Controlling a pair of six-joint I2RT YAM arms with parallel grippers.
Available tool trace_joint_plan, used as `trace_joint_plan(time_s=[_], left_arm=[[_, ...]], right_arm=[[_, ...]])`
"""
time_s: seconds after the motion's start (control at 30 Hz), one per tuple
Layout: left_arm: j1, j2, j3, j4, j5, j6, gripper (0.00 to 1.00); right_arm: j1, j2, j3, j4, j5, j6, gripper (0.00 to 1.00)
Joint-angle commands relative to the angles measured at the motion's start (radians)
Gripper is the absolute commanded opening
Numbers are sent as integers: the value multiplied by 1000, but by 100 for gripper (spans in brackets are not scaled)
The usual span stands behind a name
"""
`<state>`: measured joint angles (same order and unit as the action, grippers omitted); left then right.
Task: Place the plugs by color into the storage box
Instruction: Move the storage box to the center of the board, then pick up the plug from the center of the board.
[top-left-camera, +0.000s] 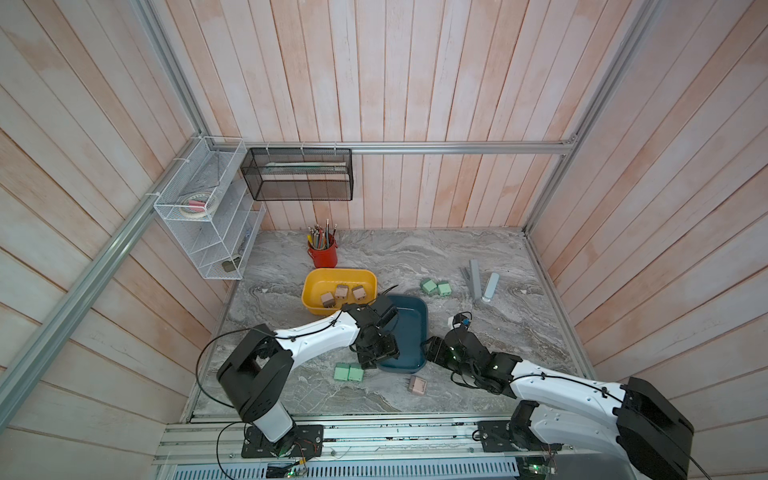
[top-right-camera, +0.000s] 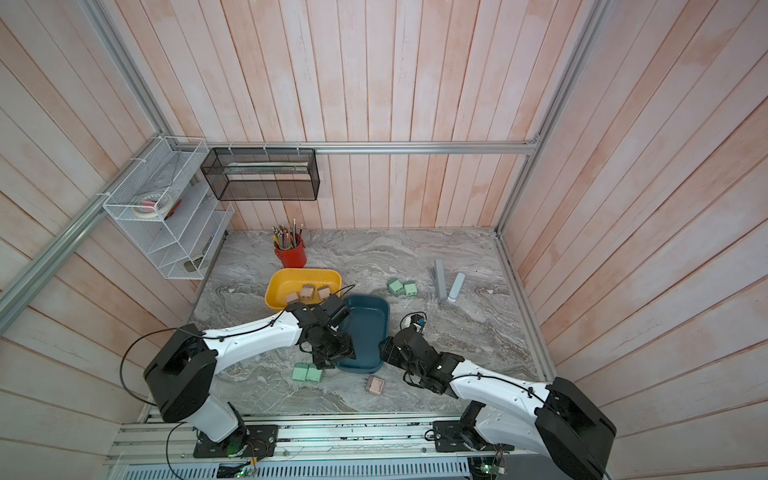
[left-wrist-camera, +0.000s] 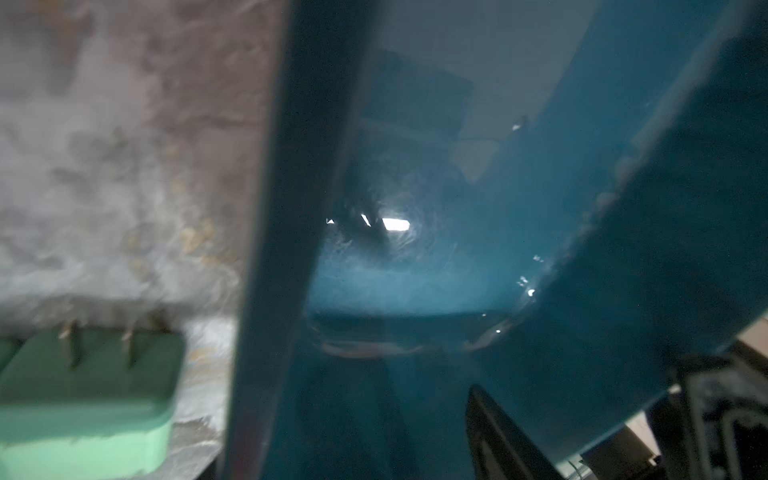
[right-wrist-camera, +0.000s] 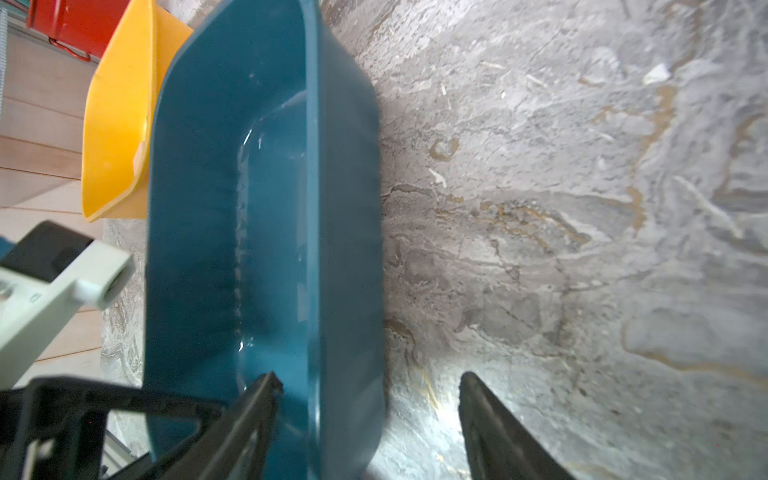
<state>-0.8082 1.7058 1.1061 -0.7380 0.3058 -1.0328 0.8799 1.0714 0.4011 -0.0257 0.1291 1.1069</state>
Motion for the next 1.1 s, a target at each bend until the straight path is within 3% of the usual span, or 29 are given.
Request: trace_joint_plan(time_s=[0.0, 0.2, 0.37, 0.7, 0.9, 1.07], left_arm=[[-1, 96, 135, 58, 14, 64, 69], [5, 246, 350, 6, 12, 99, 69], [7, 219, 415, -99, -39, 117, 73], [41, -155, 157, -174, -121, 53, 84], [63, -385, -41, -200, -140, -20, 85], [66, -512, -152, -217, -146, -76, 85]], right_arm=[[-10, -75, -22, -89, 13, 8, 72], [-6, -235, -89, -172, -4, 53, 72], [44, -306, -105, -210, -4, 82, 71], [181, -178, -111, -98, -38, 144, 70], [271, -58, -118, 21, -37, 203, 70], [284, 37, -120, 141, -40, 226, 70]])
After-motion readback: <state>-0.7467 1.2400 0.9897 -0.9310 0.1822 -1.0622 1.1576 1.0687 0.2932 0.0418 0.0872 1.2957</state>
